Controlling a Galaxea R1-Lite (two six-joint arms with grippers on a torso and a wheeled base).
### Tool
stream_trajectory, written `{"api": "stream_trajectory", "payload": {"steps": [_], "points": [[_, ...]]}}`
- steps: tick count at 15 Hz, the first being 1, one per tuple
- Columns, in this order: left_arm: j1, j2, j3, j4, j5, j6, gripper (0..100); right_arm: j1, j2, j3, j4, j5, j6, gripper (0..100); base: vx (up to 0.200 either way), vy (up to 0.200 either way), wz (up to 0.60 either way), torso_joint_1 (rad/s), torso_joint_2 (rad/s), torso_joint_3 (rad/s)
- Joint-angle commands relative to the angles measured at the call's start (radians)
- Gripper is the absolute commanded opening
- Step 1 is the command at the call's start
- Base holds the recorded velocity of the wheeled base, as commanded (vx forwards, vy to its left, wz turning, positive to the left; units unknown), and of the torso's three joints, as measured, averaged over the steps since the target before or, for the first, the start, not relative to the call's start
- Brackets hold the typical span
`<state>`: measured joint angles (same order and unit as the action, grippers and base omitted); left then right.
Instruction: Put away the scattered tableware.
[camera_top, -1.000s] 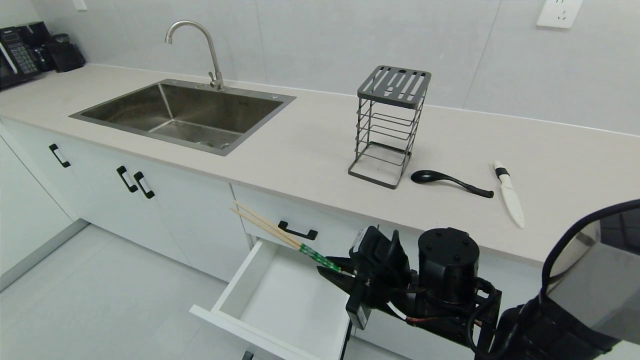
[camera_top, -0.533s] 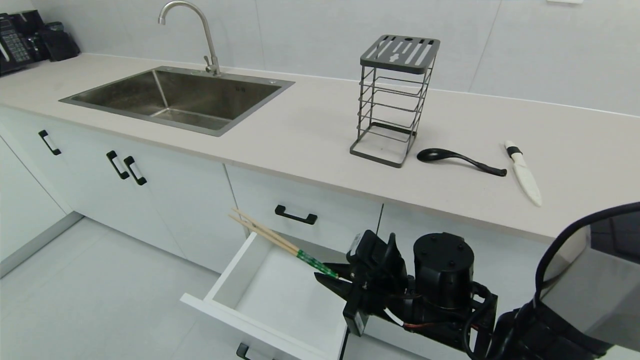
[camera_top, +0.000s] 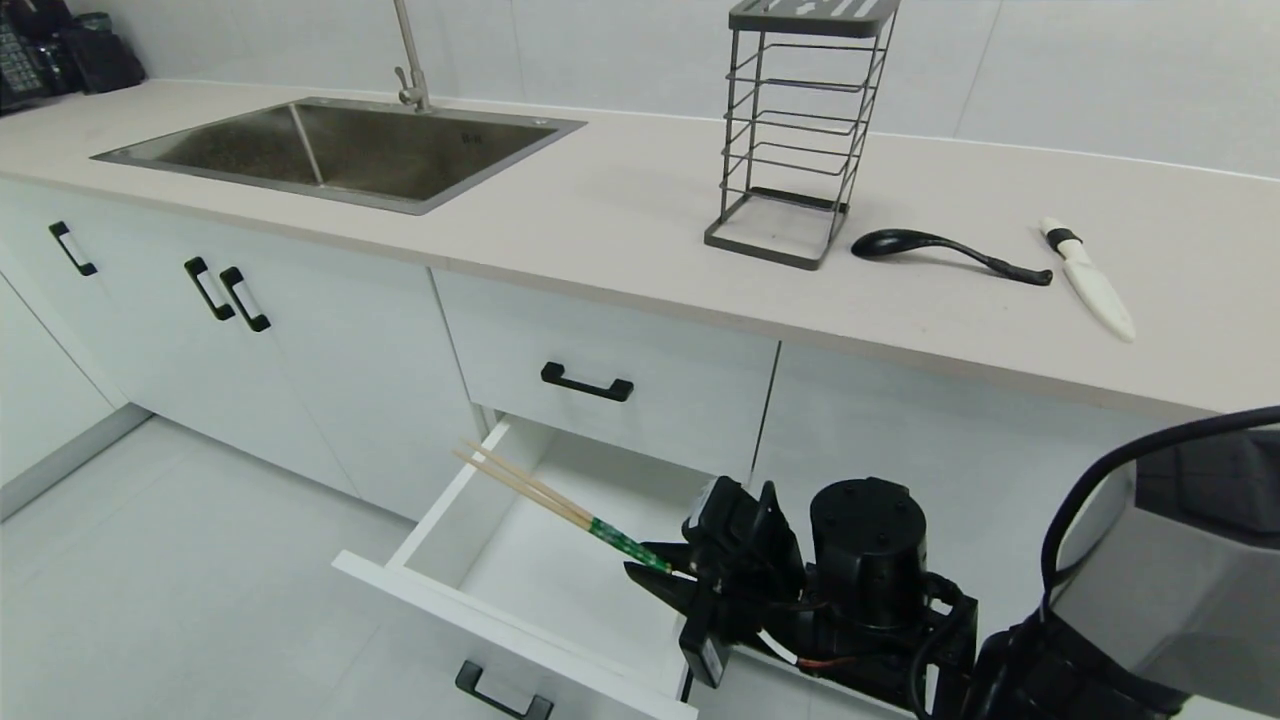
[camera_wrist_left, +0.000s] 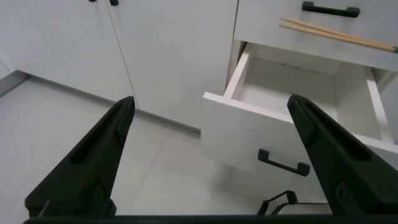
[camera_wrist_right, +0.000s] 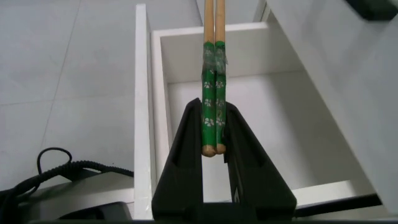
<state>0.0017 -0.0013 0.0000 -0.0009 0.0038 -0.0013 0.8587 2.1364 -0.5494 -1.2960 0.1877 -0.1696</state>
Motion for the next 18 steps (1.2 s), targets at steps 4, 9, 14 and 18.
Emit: {"api": "stream_trajectory", "payload": {"steps": [4,9,14,18], "points": [[0.0,0.001,0.0,0.001,0.001,0.0,100,0.0,0.025,-0.003,0.0,0.001,-0.001,0,0.0,0.0,0.0,-0.255,0.36,0.137],[0.0,0.001,0.0,0.001,0.001,0.0,100,-0.001,0.019,-0.011,0.0,0.001,0.001,0,0.0,0.0,0.0,-0.148,0.29,0.103],[0.001,0.001,0.0,0.001,0.001,0.0,100,-0.001,-0.007,-0.012,-0.002,-0.001,0.033,0,0.0,0.0,0.0,-0.003,0.07,0.018],[0.001,0.001,0.0,0.001,0.001,0.0,100,0.0,-0.024,-0.017,0.0,-0.001,0.074,0,0.0,0.0,0.0,0.0,0.0,0.0]]}}
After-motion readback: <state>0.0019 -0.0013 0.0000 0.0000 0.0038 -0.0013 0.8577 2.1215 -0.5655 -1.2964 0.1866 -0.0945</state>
